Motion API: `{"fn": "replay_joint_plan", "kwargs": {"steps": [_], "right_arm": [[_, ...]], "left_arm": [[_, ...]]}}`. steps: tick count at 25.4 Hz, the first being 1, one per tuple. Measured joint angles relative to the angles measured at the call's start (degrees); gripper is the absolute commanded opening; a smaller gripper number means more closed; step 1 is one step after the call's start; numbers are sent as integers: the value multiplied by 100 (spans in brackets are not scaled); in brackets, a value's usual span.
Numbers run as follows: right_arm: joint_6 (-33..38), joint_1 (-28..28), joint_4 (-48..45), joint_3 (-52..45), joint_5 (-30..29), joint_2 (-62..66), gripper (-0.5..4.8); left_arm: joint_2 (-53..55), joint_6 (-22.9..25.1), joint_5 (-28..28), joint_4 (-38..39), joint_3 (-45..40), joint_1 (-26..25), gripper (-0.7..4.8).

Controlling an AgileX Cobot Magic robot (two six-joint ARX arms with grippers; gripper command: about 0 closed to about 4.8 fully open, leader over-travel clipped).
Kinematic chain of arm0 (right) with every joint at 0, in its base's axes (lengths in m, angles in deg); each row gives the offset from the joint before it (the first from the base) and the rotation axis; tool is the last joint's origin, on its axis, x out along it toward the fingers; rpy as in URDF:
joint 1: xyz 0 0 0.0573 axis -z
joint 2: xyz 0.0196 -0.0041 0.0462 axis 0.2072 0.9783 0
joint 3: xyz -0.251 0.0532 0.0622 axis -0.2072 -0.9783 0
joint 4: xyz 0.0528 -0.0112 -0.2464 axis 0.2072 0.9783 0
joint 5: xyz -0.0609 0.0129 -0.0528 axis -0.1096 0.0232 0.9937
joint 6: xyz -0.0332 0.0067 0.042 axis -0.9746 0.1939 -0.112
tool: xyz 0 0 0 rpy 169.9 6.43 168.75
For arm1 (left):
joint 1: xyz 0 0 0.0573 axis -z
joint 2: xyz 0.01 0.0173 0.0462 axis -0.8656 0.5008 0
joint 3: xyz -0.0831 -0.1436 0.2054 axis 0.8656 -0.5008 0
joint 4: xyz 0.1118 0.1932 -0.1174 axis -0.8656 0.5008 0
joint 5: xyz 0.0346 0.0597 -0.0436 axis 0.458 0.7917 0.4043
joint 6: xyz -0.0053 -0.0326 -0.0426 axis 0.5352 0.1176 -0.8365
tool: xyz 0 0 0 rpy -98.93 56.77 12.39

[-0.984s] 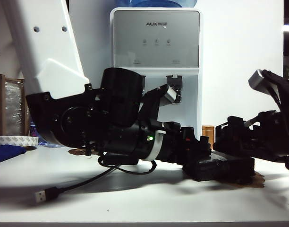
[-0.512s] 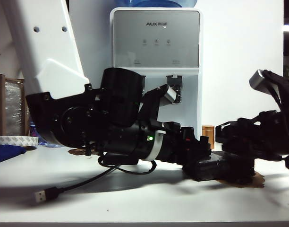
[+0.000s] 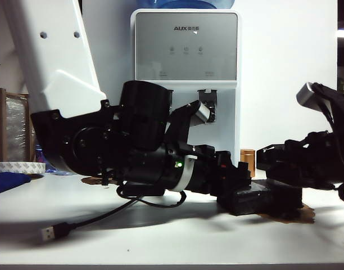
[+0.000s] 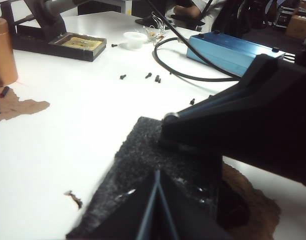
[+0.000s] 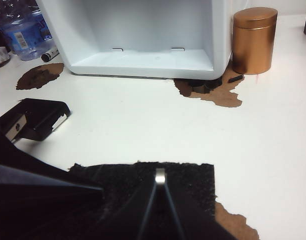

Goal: Take the USB flash drive out of the black sponge and insert it into the slot on top of the black USB adpator box.

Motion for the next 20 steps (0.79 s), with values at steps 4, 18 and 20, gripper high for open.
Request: {"fn": "replay_joint_plan", "kwargs": {"steps": [4, 18, 20], "right_arm": [[2, 0, 4, 0, -9, 0, -2], [68, 7, -122, -2, -136, 2, -2], [129, 7, -131, -2, -136, 2, -2]], "left_arm": [[0, 0, 0, 0, 0, 0, -5], [0, 0, 0, -4, 0, -2, -5], [0, 0, 0, -2, 0, -2, -5]]}}
